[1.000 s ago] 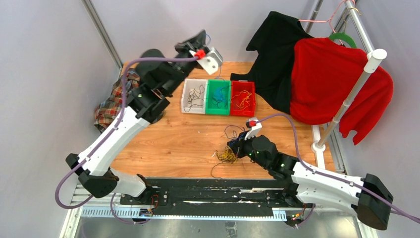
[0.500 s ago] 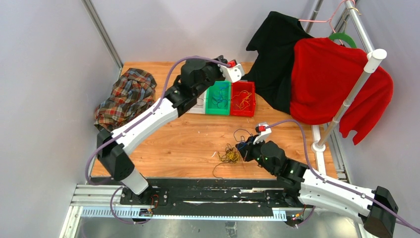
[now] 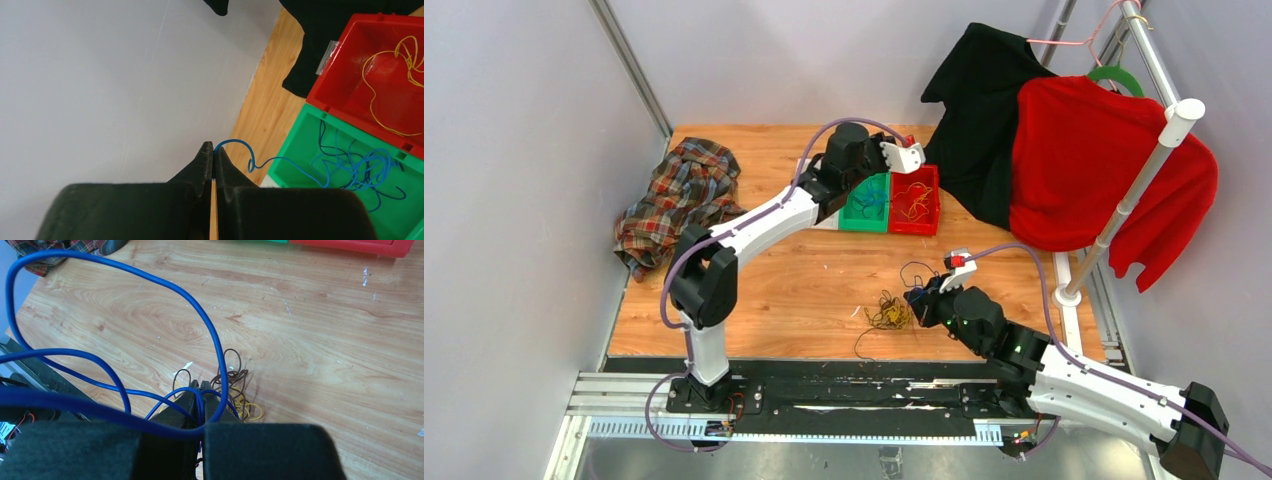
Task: Untangle the cables
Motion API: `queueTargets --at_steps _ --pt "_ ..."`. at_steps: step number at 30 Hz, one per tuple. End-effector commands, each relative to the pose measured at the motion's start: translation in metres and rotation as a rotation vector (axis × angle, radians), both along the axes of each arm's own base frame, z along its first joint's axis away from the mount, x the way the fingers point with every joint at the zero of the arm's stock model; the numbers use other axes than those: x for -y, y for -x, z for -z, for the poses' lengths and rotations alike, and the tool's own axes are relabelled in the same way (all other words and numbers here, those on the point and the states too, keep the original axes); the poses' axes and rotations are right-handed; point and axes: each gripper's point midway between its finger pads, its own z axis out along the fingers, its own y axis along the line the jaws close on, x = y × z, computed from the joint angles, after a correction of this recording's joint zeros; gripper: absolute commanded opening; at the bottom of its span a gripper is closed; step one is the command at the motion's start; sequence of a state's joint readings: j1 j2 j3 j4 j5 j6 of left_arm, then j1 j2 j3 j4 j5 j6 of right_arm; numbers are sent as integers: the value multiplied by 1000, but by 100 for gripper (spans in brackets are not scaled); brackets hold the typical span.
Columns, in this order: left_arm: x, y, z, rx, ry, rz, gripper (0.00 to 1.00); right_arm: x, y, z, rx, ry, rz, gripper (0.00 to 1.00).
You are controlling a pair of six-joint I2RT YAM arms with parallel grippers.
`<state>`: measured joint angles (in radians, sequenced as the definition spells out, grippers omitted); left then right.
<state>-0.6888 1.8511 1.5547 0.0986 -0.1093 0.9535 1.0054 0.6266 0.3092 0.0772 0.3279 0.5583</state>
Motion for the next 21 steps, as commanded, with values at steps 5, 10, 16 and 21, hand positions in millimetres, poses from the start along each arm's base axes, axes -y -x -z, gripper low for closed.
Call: queueTargets --at_steps 5,10,16,21 --pt "3 -18 -4 20 48 -19 0 7 -6 -2 4 15 40 1" --pt "10 -7 55 -208 67 -13 0 4 -7 -9 12 5 30 1" --pt "13 23 107 -568 89 57 26 0 -9 -19 31 -1 20 1" --pt "-1 28 108 -574 26 59 52 -1 -10 -20 33 7 15 1"
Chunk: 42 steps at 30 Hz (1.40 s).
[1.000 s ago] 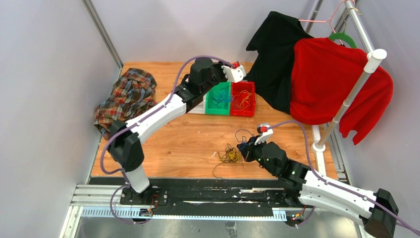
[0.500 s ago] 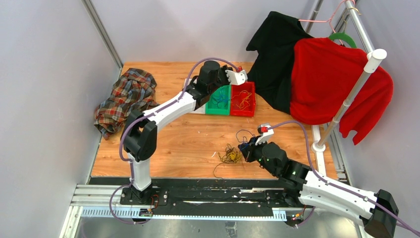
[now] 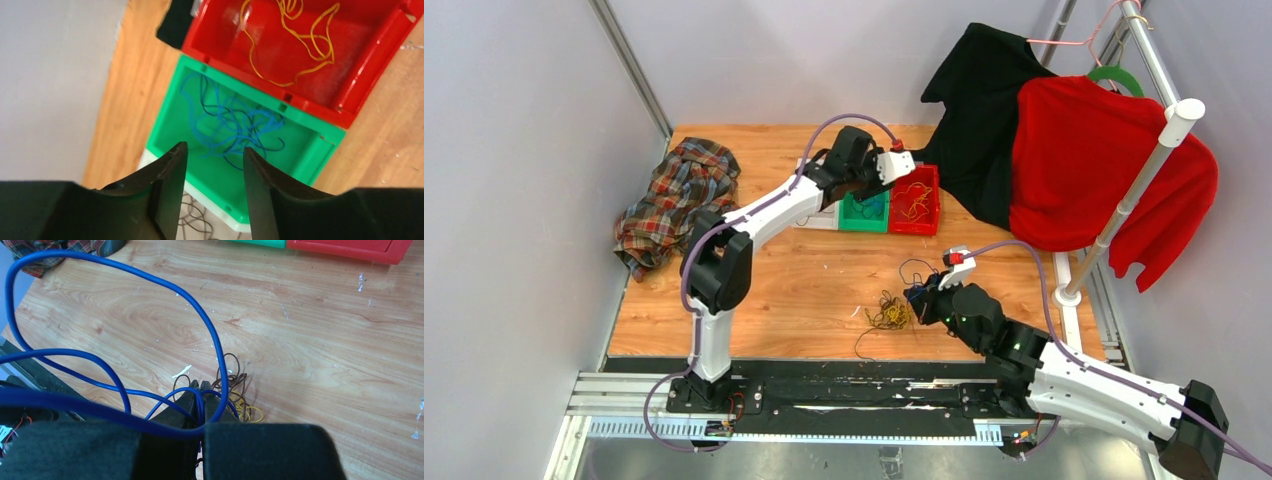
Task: Untangle the cables
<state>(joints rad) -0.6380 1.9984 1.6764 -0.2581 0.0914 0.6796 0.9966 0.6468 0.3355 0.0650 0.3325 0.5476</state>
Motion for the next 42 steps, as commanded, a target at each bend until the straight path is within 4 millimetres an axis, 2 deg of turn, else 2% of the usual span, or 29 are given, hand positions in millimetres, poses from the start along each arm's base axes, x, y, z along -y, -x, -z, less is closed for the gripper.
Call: queueTargets --at_steps 1,3,6,11,12,16,18,21,23,25,28,33,38,40,42 --pt "-9 17 -11 -86 12 40 61 -2 -6 -14 25 0 2 1" --pt "-11 31 -28 -124 41 86 80 -3 -6 -12 20 8 -3 1" --pt "-12 68 -51 -193 79 211 94 -5 -7 -12 19 19 -8 1" --pt "-19 136 -84 -308 118 437 97 -9 -9 -13 20 43 -22 1" --pt "-21 154 -91 -361 144 476 97 -10 -10 -14 22 46 -24 1" --pt "-16 209 -125 -503 308 560 97 -15 -12 -16 34 60 -44 1" --pt "-13 233 -130 -603 354 566 97 -18 -14 -17 39 71 -50 1" --pt "-12 261 -120 -717 354 544 100 -25 -17 -22 54 71 -66 1" --pt "-11 269 -108 -764 341 487 100 -30 -19 -26 65 68 -77 1" --pt "-6 261 -100 -797 380 371 99 -33 -21 -31 74 66 -84 1" --pt "2 246 -102 -810 493 231 99 -36 -24 -37 92 65 -84 1" --pt "13 247 -112 -904 611 175 89 -35 -26 -45 115 66 -80 1" --pt "19 250 -116 -963 656 176 70 -38 -27 -47 121 58 -82 1" --pt "20 253 -117 -977 663 193 57 -39 -28 -48 123 57 -81 1" --pt "18 254 -115 -974 648 187 40 -39 -29 -49 125 52 -79 1"
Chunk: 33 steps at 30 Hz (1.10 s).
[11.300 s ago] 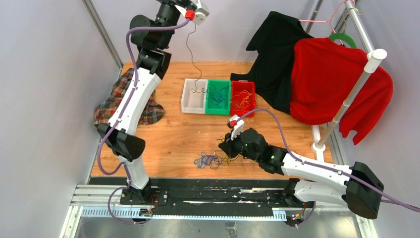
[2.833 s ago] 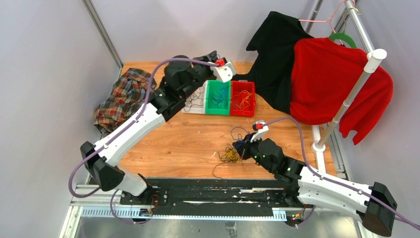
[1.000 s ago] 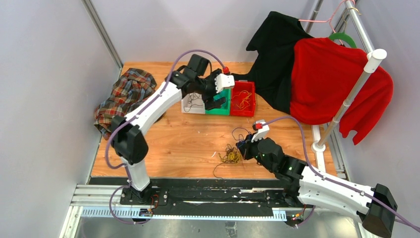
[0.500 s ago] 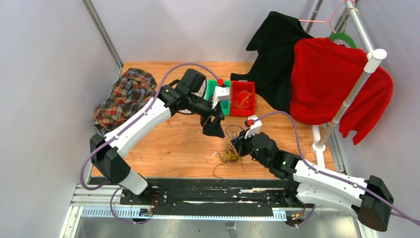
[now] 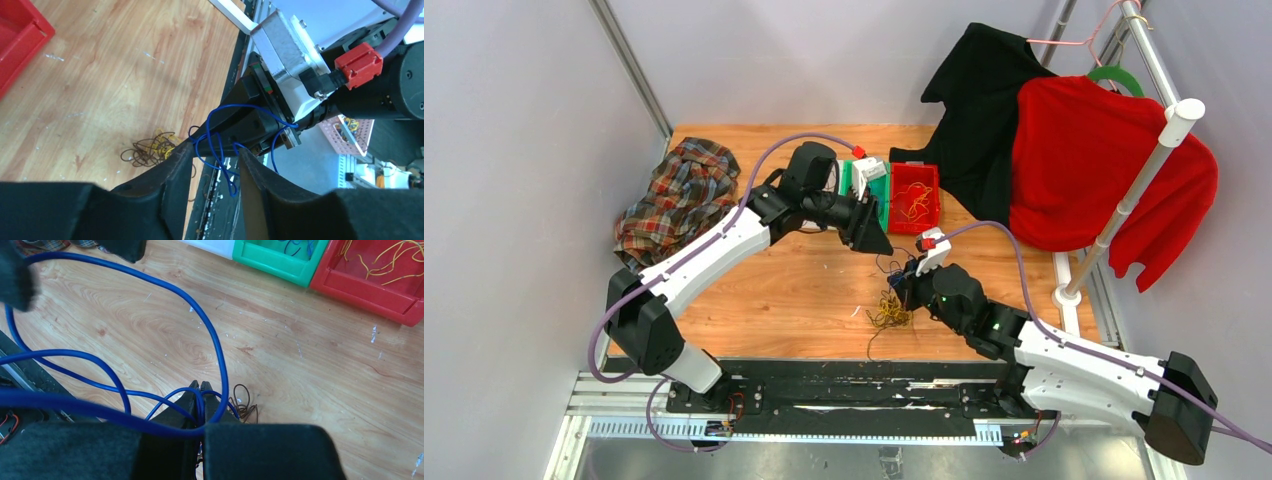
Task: Untangle the cables
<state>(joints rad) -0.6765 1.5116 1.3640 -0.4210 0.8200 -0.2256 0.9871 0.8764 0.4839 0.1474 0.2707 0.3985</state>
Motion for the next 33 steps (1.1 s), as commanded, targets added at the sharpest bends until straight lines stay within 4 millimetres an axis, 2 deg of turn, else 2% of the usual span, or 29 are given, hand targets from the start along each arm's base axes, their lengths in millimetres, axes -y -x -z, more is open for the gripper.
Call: queueTargets --at_steps 1,3,6,10,11,12,13,14,15,18,25,28,33 --pt "-2 9 -16 -4 37 10 34 -5 -10 -29 57 -54 14 1" --pt "-7 10 -13 8 4 9 21 -5 -11 -30 61 -59 23 1" --pt "-12 12 -16 1 -13 13 8 -4 -13 -31 64 -61 35 1" --pt "-16 15 -28 -5 -5 10 3 -7 -14 -32 66 -65 29 1" --pt "-17 15 -31 -10 0 9 6 -7 -14 -33 66 -66 28 1" --pt "-17 17 -33 -19 7 13 17 -8 -14 -33 66 -67 26 1" --pt "-18 19 -34 -29 12 25 33 -8 -14 -34 67 -68 24 1" --pt "-19 23 -34 -38 16 42 41 -9 -14 -34 68 -69 22 1" --pt "-19 26 -34 -44 18 52 45 -9 -14 -35 68 -70 20 1" --pt "-19 27 -30 -59 24 48 49 -10 -14 -37 71 -72 17 1" --pt "-16 22 -14 -76 9 37 46 -12 -15 -39 72 -81 13 1" --pt "-15 21 -9 -90 -3 43 39 -13 -15 -39 71 -82 13 1" --pt "-20 7 -15 -23 -14 3 11 -16 -14 -36 57 -90 6 3"
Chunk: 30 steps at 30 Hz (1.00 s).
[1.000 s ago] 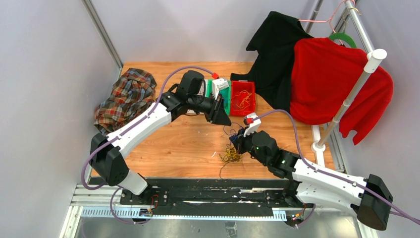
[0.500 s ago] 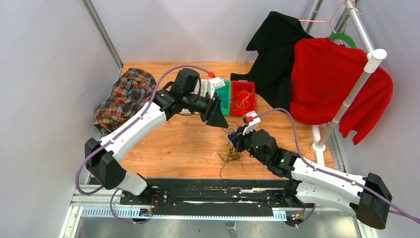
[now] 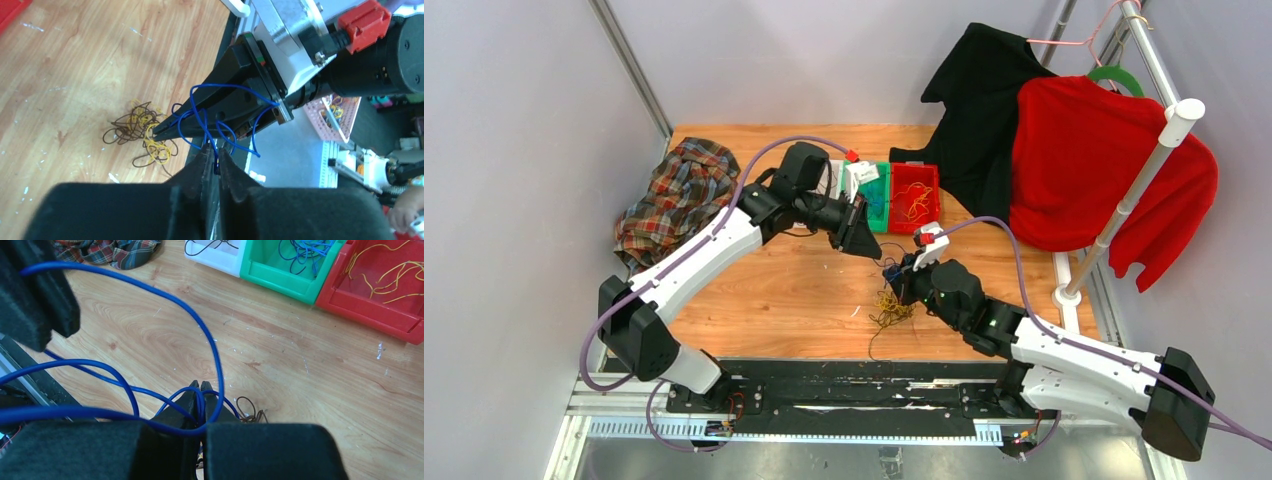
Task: Untangle the cables
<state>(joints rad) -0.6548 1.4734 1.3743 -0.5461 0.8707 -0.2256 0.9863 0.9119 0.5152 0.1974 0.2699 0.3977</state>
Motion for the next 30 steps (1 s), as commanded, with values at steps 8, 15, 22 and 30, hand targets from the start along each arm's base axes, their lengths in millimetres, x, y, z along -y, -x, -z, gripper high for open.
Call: queueTargets --at_steps 8,15,22,30 --pt "-19 -6 -57 231 8 20 2 -6 -14 -6 -8 -90 65 45" --pt "-32 13 -72 263 24 45 1 -30 -24 1 -29 -119 43 52" --pt "-41 0 -134 500 58 1 0 -35 -20 46 -128 -94 52 42" --pt "-63 -48 -246 950 65 -229 0 -20 -6 103 -260 -28 90 39"
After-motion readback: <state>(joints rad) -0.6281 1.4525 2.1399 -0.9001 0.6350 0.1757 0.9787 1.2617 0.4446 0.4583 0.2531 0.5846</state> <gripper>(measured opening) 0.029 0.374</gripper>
